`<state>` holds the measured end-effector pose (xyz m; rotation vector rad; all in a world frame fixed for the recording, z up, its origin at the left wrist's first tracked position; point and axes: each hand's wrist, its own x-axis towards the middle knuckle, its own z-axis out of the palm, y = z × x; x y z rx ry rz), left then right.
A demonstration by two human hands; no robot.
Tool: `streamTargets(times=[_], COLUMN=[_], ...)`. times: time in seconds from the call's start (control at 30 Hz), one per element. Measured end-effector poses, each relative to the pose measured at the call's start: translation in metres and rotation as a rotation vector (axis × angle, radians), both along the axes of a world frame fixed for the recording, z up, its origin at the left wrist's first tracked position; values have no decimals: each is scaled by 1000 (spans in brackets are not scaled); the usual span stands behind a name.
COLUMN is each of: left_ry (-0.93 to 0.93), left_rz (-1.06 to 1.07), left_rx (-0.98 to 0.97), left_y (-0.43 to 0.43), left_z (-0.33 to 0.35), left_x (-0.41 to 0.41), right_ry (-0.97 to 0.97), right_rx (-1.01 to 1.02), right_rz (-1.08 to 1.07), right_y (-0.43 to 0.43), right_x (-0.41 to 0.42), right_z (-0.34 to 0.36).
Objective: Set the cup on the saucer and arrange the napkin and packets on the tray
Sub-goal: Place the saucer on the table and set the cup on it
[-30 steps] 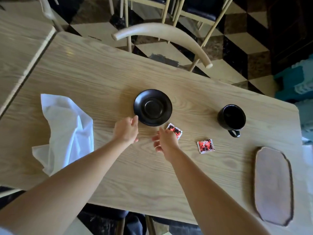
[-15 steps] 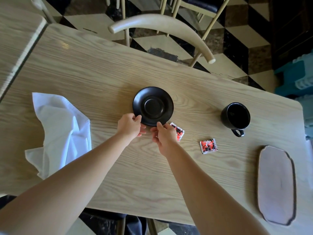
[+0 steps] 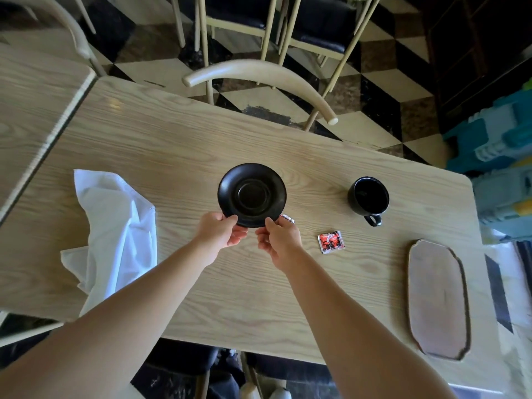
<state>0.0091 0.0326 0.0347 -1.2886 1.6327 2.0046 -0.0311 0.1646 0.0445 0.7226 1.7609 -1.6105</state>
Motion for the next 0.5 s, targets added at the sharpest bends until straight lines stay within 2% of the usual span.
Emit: streamTargets(times=[0.23,0.5], left_ry=[55,40], left_rz=[-109,-263], left_rx=[84,72], left_y=[40,120], left_z=[46,68], left_x=[14,21], right_ry=[66,81], right_rx=[-51,-102], right_rz=[-4,-8], right_y=[55,152], right_x=[16,34], right_z=[38,53])
